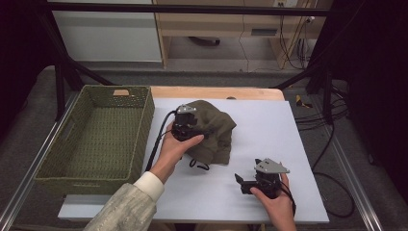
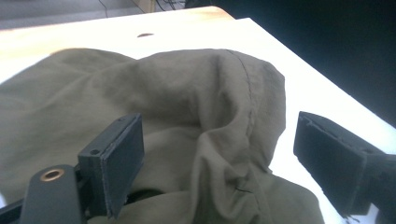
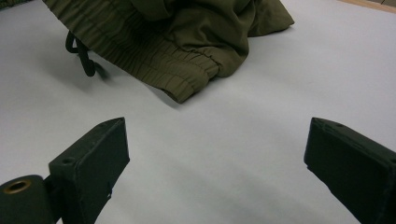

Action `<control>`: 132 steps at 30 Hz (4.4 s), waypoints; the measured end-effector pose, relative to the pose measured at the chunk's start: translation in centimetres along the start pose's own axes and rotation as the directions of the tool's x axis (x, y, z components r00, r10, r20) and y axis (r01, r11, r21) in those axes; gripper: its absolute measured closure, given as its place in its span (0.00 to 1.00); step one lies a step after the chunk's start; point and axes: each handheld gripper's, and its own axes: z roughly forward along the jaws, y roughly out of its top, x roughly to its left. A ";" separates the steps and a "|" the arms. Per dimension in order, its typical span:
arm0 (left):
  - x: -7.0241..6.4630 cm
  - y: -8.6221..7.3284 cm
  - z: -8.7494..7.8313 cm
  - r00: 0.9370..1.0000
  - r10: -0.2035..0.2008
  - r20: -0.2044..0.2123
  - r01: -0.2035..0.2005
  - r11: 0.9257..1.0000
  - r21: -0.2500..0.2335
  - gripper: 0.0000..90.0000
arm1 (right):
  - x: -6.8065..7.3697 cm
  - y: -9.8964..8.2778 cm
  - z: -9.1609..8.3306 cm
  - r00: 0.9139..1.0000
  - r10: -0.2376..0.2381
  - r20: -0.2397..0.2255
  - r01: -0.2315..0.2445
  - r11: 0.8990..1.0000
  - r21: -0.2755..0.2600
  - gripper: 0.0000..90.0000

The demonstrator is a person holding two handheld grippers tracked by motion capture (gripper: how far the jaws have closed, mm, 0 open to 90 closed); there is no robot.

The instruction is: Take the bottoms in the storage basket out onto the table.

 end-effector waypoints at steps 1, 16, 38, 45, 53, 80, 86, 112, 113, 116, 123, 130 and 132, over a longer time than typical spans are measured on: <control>0.1 0.0 -0.1 1.000 -0.003 -0.002 0.003 1.000 -0.008 0.17 | 0.0 0.0 0.0 1.000 -0.002 0.001 0.002 1.000 0.001 0.08; 0.4 0.9 -1.8 0.999 0.034 -0.042 -0.036 0.999 -0.041 0.11 | 0.0 0.0 0.0 1.000 -0.013 0.013 0.013 1.000 0.004 0.08; 1.7 3.4 -5.9 0.999 0.008 -0.051 -0.012 0.995 -0.094 0.10 | -0.1 -0.1 -0.1 1.000 -0.005 0.019 0.005 1.000 0.000 0.06; 1.7 4.0 -7.4 0.998 0.033 -0.059 -0.038 0.995 -0.091 0.10 | -0.5 -0.2 -0.3 0.999 0.026 0.019 -0.026 1.000 -0.005 0.05; 2.8 4.8 -9.9 0.993 0.028 -0.111 -0.044 0.989 -0.138 0.10 | -0.5 -0.2 -0.3 1.000 0.015 0.011 -0.015 1.000 -0.002 0.06; 6.5 4.1 -15.5 0.986 -0.038 -0.162 0.011 0.986 -0.165 0.10 | -1.2 -0.3 -0.6 0.999 0.042 0.033 -0.042 0.999 -0.009 0.07; 6.9 3.7 -16.5 0.985 -0.037 -0.167 0.011 0.987 -0.158 0.10 | -1.1 -0.2 -0.7 0.999 0.034 0.027 -0.033 0.999 -0.014 0.07; 8.5 1.7 -20.4 0.975 -0.014 -0.222 -0.017 0.990 -0.138 0.09 | -1.2 -0.1 -1.0 0.999 0.028 0.021 -0.028 0.999 -0.028 0.06; 8.5 1.7 -20.5 0.975 -0.012 -0.223 -0.019 0.991 -0.135 0.09 | -1.2 -0.1 -1.0 0.999 0.028 0.021 -0.028 0.999 -0.027 0.06; 8.4 1.5 -20.7 0.975 -0.009 -0.220 -0.022 0.990 -0.136 0.09 | -1.2 -0.1 -1.0 1.000 0.025 0.019 -0.025 0.999 -0.028 0.06; 7.9 0.9 -21.4 0.976 0.016 -0.219 -0.043 0.992 -0.118 0.09 | -1.2 -0.1 -1.0 1.000 0.026 0.017 -0.026 0.999 -0.027 0.06; 7.9 -0.2 -22.0 0.979 0.008 -0.202 -0.034 0.992 -0.124 0.09 | -1.2 -0.2 -1.0 1.000 0.027 0.015 -0.027 0.999 -0.026 0.06; 7.9 -0.6 -22.1 0.980 0.005 -0.201 -0.030 0.992 -0.120 0.09 | -1.2 -0.2 -1.0 1.000 0.027 0.014 -0.027 0.999 -0.026 0.06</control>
